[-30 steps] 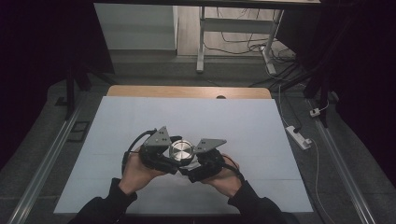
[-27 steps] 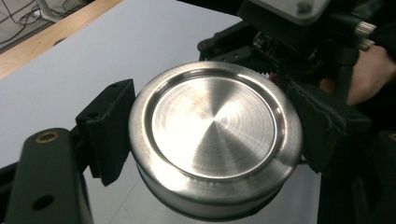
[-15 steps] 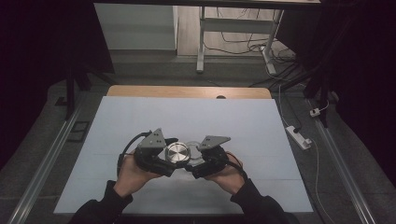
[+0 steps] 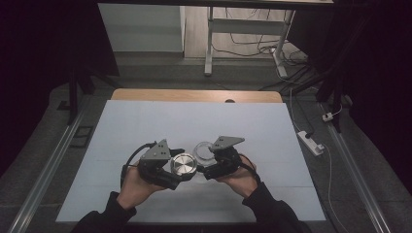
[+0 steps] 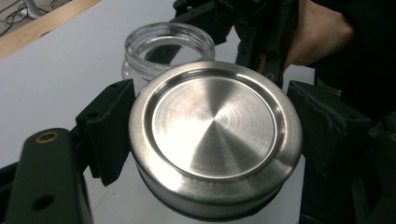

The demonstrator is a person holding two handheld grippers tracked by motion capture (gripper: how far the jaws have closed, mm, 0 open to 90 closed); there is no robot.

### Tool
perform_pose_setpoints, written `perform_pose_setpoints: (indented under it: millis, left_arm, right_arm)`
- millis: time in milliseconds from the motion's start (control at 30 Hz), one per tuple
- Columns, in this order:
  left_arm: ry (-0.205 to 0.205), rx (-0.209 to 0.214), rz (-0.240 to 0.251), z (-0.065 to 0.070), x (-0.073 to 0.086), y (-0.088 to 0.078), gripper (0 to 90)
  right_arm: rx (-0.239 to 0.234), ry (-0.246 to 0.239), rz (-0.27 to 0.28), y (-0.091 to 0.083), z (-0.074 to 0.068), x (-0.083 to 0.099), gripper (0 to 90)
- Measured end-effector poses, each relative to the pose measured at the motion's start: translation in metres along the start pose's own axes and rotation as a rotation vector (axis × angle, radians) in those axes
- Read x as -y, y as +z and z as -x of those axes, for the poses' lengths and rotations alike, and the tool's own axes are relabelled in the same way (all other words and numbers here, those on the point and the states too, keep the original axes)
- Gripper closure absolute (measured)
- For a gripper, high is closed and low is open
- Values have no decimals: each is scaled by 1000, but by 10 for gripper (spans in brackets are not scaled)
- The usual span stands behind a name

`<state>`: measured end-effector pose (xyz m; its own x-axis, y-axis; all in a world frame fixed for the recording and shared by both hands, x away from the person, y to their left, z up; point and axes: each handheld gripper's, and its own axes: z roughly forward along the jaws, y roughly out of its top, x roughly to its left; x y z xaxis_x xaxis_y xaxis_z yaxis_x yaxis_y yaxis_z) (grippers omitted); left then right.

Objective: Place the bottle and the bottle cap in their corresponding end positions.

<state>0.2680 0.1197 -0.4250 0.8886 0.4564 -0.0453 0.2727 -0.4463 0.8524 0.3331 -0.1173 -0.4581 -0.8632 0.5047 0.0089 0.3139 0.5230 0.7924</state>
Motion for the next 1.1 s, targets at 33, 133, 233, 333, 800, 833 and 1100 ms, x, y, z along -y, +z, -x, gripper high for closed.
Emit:
perform_pose_setpoints:
  millis: [33,133,233,333,800,833,1100]
  left_arm:
    - [0,0,0,0,0,0,202]
    - [9,7,-3,3,5,3,202]
    - [10,16,-3,5,8,7,202]
    - [11,23,3,6,12,10,202]
    - [10,16,3,12,31,28,202]
    - [13,12,1,12,33,30,202]
    - [2,-8,0,12,44,45,202]
  right_arm:
    - [3,1,2,0,1,0,149]
    - [11,7,3,0,6,-1,149]
    - [20,11,6,1,9,-2,149]
    - [28,8,9,3,12,-4,149]
    - [64,9,26,12,27,-19,149]
    - [65,8,26,13,28,-20,149]
    - [81,12,23,24,37,-26,149]
